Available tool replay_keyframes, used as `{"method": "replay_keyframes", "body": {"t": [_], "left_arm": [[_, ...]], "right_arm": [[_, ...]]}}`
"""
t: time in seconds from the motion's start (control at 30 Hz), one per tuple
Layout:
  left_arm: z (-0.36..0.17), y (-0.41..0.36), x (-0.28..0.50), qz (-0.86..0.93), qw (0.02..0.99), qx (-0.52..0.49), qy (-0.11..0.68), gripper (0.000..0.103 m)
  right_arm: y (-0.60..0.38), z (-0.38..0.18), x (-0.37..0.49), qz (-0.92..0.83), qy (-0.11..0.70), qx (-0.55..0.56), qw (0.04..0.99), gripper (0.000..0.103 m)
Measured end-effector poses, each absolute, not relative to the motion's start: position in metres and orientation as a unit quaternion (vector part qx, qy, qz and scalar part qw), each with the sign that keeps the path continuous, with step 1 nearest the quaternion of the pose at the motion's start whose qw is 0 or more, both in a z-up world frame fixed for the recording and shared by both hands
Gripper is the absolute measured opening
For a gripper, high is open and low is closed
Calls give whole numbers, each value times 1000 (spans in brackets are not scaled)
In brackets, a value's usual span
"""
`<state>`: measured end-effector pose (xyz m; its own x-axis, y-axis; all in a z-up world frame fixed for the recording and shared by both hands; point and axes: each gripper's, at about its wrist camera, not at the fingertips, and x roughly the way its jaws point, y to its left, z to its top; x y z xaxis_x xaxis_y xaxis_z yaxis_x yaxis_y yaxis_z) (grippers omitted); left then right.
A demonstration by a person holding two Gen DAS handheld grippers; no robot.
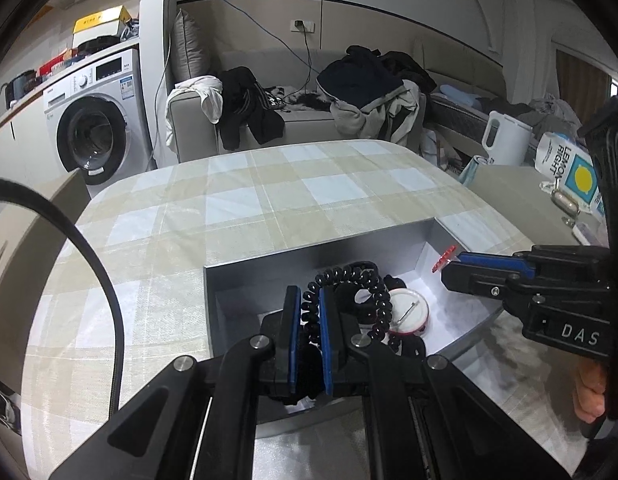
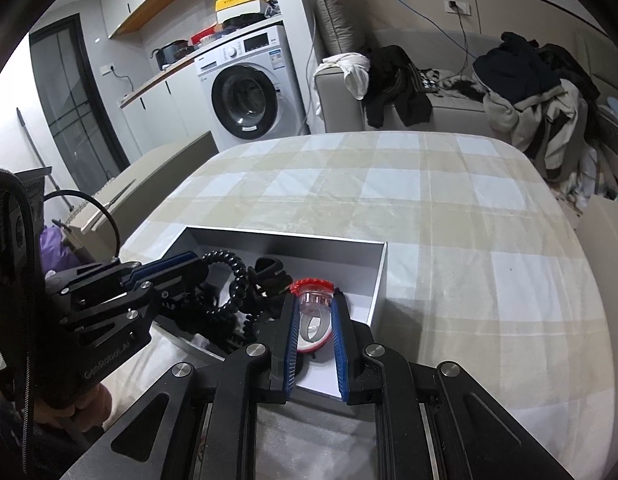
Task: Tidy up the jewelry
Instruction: 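Lower the bracelet into the box with the left tool while the right tool lowers the hair ties in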
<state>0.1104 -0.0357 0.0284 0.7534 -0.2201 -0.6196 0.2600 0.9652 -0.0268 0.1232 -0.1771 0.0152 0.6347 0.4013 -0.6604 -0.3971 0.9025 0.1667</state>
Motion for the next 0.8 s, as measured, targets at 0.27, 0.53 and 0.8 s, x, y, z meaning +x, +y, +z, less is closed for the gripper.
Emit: {"method": "replay_keyframes", "body": {"t": [0.27, 0.53, 0.8], "left_arm": [[27, -33, 115, -125, 934, 27, 333, 5], [28, -30, 114, -128, 934, 20, 334, 5], [46, -15, 96, -123, 940, -4, 318, 57]], "right_arm": [[-176, 15, 122, 221, 365, -1, 905, 15], [-174, 16, 122, 220, 368, -2, 904, 15], [-184, 32, 108, 233, 337, 14, 912, 61]]}}
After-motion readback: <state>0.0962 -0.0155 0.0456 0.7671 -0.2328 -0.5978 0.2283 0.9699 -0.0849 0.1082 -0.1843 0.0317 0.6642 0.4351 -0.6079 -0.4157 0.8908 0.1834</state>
